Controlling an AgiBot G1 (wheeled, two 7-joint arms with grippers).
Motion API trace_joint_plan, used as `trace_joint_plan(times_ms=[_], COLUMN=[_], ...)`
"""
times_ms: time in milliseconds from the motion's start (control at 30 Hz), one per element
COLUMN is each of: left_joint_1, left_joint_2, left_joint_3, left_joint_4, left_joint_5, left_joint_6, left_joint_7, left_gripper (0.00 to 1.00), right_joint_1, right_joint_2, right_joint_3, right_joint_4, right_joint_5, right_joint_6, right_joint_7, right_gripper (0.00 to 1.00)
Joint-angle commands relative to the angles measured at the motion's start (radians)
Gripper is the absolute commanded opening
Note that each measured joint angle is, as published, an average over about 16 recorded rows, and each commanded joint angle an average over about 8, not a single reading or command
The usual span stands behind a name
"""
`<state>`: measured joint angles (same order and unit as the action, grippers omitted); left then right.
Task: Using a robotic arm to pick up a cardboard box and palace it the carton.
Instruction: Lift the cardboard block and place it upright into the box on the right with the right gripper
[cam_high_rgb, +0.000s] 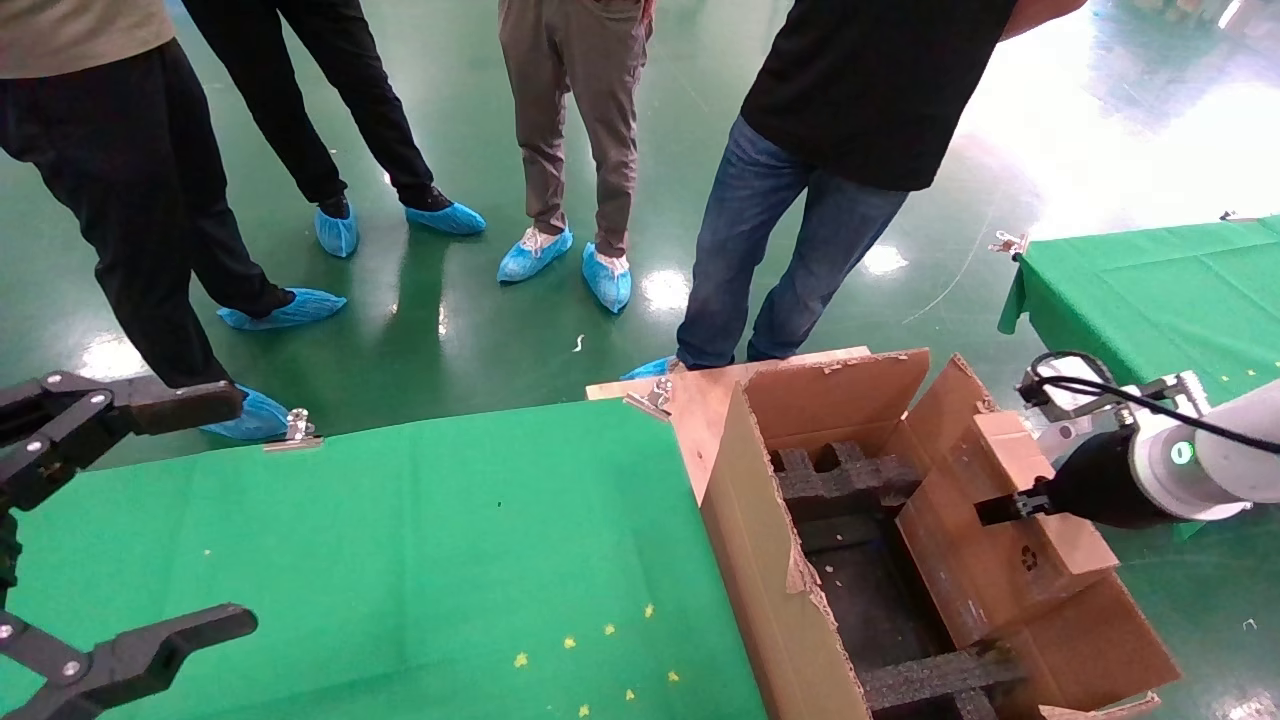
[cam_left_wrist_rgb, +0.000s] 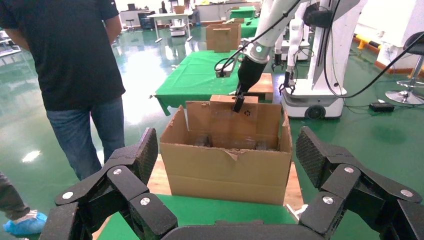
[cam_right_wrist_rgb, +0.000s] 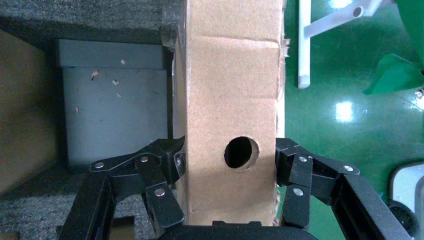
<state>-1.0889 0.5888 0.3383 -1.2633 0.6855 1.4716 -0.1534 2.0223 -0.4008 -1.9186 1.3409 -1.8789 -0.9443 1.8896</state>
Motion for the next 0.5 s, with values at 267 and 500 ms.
trace_joint_plan(times_ms=[267, 500], left_joint_1=[0.0, 0.0], left_joint_2=[0.0, 0.0], left_joint_3=[0.0, 0.0], left_joint_4=[0.0, 0.0], left_joint_5=[0.0, 0.0], left_joint_6=[0.0, 0.0], left_joint_7=[0.0, 0.0], left_gripper=[1.0, 1.0], right_joint_1=[-0.065, -0.118], right_joint_2=[-0.029, -0.054], right_joint_3=[-0.02, -0.034], right_joint_4=[-0.017, -0.05], right_joint_5=[-0.024, -0.026], right_joint_6=[0.061, 0.11], right_joint_7=[0.035, 0.046], right_gripper=[0.0, 0.0])
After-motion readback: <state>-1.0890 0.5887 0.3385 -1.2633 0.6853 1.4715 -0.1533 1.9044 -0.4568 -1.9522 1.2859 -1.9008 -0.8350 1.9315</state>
